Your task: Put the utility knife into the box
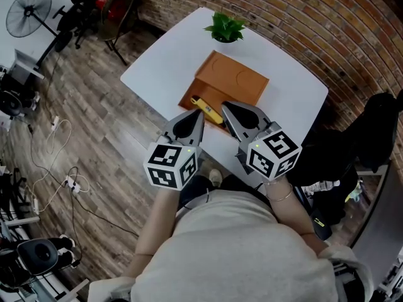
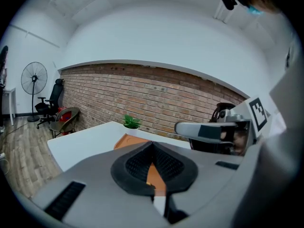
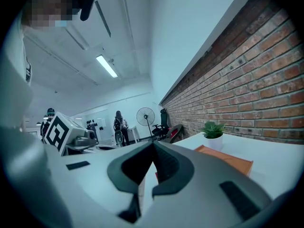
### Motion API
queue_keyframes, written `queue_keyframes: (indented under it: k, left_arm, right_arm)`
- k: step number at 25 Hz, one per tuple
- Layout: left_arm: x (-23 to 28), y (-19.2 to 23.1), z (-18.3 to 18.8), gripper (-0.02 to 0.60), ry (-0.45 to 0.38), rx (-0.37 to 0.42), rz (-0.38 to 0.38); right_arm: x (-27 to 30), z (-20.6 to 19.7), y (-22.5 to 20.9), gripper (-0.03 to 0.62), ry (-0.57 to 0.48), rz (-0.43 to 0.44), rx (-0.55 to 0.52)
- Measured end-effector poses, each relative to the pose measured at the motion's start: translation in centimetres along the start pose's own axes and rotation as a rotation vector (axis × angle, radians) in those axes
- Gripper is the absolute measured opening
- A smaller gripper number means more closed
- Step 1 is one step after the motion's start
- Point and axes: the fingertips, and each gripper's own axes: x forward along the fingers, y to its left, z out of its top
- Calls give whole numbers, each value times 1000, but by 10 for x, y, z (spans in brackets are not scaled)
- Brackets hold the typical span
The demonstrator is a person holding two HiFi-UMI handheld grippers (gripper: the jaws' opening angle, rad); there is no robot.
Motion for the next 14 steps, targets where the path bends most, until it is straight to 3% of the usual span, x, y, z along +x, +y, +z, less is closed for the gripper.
queue_keyframes:
  k: [14]
  left_arm:
    - [-3,-5,1,6,-3,0,-14]
  right_arm:
    - [-3,-7,-1,-2,25,-6,14]
